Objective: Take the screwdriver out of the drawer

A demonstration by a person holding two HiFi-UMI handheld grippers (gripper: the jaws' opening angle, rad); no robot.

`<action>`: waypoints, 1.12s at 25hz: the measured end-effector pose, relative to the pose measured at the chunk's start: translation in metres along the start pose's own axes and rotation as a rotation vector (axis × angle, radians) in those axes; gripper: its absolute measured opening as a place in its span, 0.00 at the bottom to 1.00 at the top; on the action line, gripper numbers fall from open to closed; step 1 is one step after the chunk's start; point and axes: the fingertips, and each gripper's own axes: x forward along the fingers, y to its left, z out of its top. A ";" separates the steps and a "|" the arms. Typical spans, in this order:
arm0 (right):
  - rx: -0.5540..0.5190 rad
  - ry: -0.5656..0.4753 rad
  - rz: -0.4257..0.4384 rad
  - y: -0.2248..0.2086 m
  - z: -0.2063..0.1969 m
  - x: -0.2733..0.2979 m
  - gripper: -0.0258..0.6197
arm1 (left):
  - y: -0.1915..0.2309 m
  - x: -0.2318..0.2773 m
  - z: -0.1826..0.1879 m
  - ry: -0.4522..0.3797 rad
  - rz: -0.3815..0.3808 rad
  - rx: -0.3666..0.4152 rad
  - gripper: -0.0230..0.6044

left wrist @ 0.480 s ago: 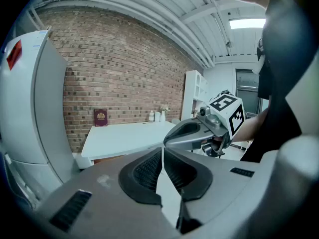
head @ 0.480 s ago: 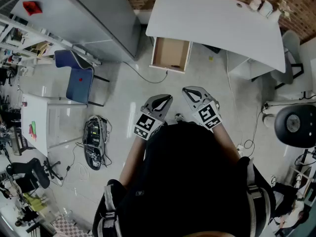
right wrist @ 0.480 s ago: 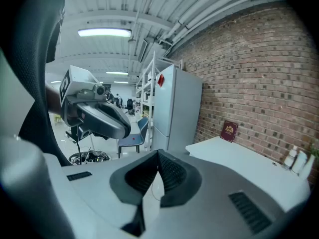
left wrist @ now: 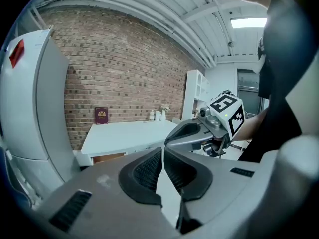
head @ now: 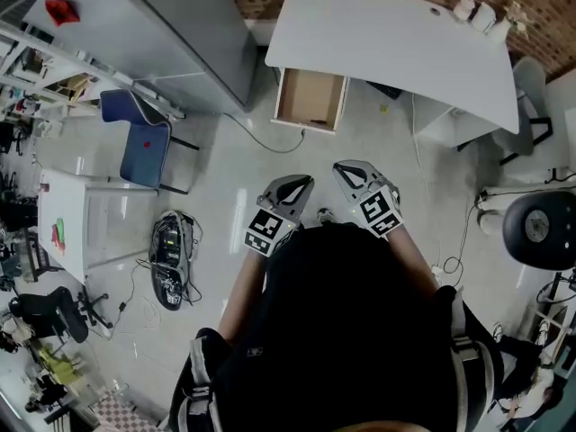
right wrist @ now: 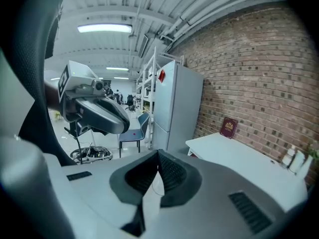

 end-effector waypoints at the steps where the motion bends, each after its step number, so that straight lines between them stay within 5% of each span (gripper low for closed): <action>1: -0.001 0.009 -0.007 0.000 -0.002 0.001 0.13 | 0.000 0.000 0.000 0.000 0.000 0.001 0.07; 13: 0.053 0.018 -0.010 0.011 0.011 0.019 0.13 | 0.025 -0.016 -0.005 -0.003 -0.025 -0.003 0.07; 28: 0.069 0.044 -0.027 0.048 0.062 0.096 0.13 | 0.094 -0.051 -0.007 -0.032 -0.146 -0.014 0.07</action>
